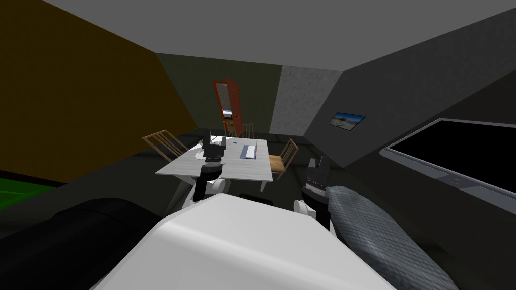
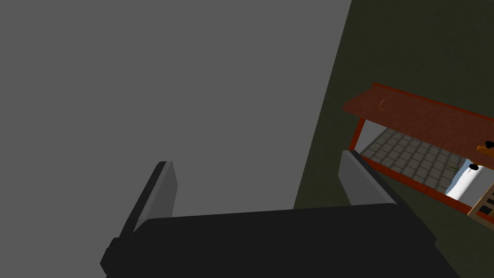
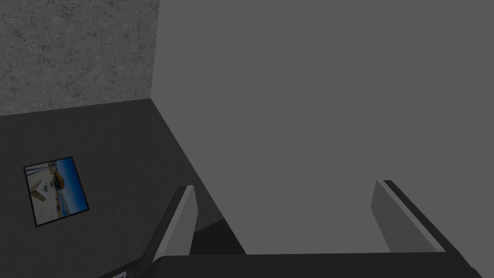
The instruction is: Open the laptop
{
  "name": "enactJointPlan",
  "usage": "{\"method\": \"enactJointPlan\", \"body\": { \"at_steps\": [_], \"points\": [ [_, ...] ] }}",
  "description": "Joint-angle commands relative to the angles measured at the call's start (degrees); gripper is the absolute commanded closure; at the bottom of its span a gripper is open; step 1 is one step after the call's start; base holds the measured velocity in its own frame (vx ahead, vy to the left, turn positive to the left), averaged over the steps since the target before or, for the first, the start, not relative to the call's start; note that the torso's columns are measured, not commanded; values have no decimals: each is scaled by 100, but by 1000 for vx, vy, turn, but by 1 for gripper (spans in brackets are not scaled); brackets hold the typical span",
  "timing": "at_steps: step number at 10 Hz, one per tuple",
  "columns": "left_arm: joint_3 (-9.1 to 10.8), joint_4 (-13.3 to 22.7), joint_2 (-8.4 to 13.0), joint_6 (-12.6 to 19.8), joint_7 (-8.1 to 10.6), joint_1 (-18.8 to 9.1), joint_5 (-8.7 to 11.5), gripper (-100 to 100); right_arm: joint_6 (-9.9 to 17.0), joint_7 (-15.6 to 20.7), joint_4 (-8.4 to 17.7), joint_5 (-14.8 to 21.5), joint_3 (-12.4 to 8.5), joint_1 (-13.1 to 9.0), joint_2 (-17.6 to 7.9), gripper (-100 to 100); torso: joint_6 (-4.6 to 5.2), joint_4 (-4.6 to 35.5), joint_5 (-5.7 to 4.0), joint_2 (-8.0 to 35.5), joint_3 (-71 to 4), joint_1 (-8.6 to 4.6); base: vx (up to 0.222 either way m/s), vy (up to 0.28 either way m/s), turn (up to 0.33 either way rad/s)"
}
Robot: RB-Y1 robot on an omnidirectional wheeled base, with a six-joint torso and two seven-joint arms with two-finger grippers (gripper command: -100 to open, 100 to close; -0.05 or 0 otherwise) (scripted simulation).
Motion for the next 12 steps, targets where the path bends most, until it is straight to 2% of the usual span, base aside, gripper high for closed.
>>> {"method": "enactJointPlan", "body": {
  "at_steps": [1,9,10,12],
  "points": [
    [0,0,0,0,0,0,0,0,0,0,0,0,0,0,0,0,0,235,0,232,-467,0,0,0,0],
    [0,-2,0,-1,0,0,0,0,-1,0,-2,0,0,0,0,0,0,3537,0,3539,-7073,0,0,0,0],
    [20,50,187,36,-4,-51,17,-100,-1,0,-2,0,0,0,0,0,0,3960,0,3962,-7919,0,7,-8,2],
    [65,167,432,119,-13,-165,56,-100,0,0,1,0,0,0,0,0,0,4205,-1,4207,-8426,-3,4,-21,3]
  ]
}}
